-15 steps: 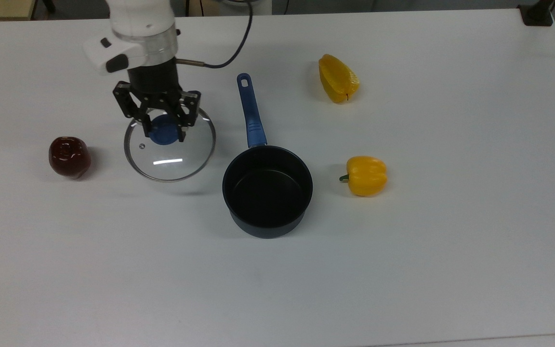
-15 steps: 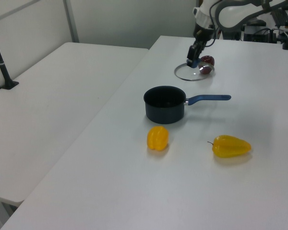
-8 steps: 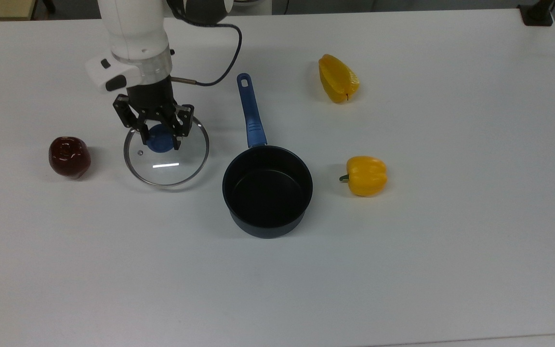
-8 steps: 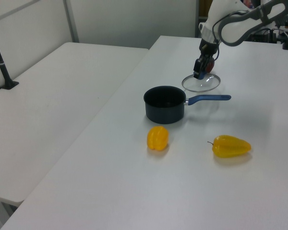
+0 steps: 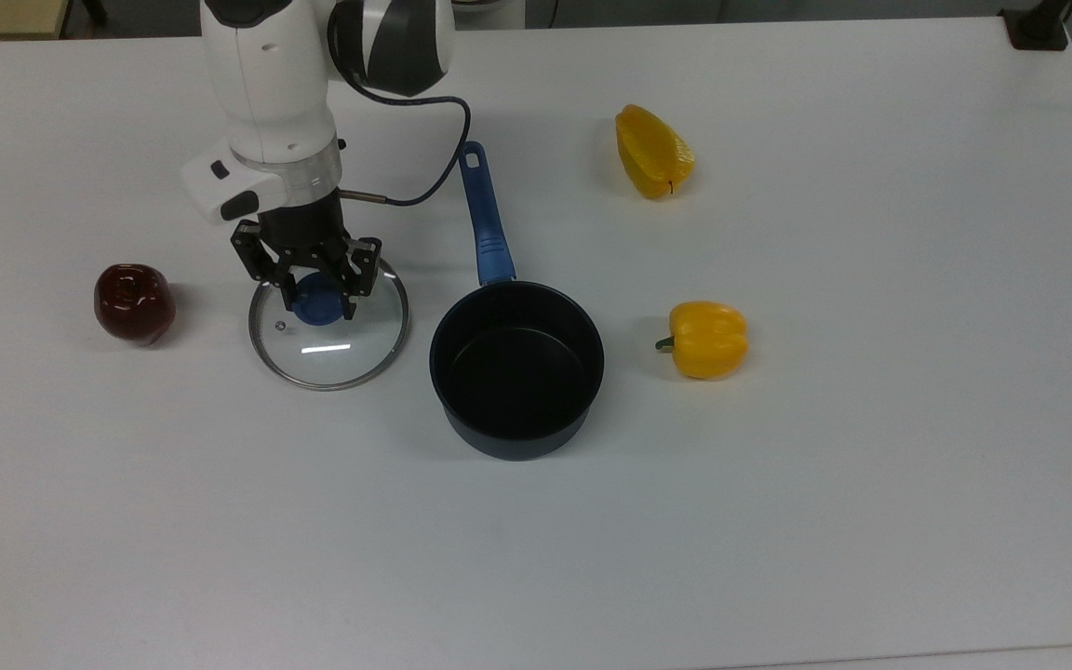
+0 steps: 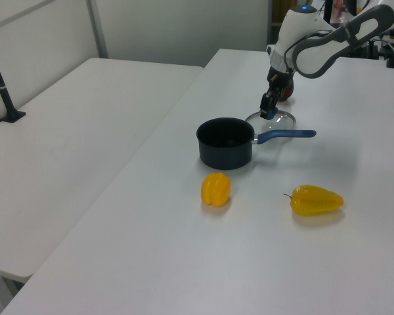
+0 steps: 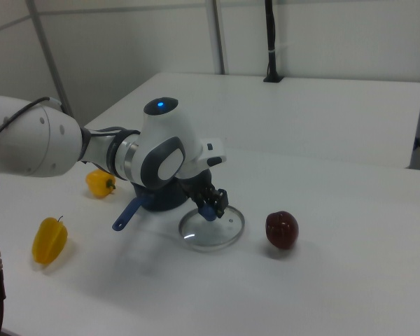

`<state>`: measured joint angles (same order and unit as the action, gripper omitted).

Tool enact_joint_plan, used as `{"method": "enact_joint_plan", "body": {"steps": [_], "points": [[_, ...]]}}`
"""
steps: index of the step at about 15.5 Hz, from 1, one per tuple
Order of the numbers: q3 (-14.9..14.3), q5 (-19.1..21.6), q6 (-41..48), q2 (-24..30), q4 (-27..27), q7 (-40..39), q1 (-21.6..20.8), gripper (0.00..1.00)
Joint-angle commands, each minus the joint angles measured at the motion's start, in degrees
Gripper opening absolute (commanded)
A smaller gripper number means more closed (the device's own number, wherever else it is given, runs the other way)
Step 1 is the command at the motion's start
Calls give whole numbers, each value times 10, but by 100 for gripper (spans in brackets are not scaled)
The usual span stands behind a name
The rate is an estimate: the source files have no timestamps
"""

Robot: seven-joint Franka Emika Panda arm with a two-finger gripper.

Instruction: Open lid

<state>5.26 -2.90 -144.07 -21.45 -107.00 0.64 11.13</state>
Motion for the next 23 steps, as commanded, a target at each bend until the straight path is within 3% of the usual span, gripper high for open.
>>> {"method": "enact_joint_plan", "body": {"steps": [1,3,4,9,14,18,20,22,23], "points": [[0,-10,-7,-9,14,-4,-2,64],[0,-11,-6,-11,14,-4,-3,97],[0,-11,-3,-9,16,-2,-3,100],[0,-11,44,33,32,-2,-6,100],[0,-42,232,105,73,3,-51,100],[-2,-40,387,180,87,8,-88,100],[-28,-35,446,210,87,11,-131,100],[-82,-30,489,232,87,11,-185,100],[-96,-25,493,236,87,11,-194,100]]}}
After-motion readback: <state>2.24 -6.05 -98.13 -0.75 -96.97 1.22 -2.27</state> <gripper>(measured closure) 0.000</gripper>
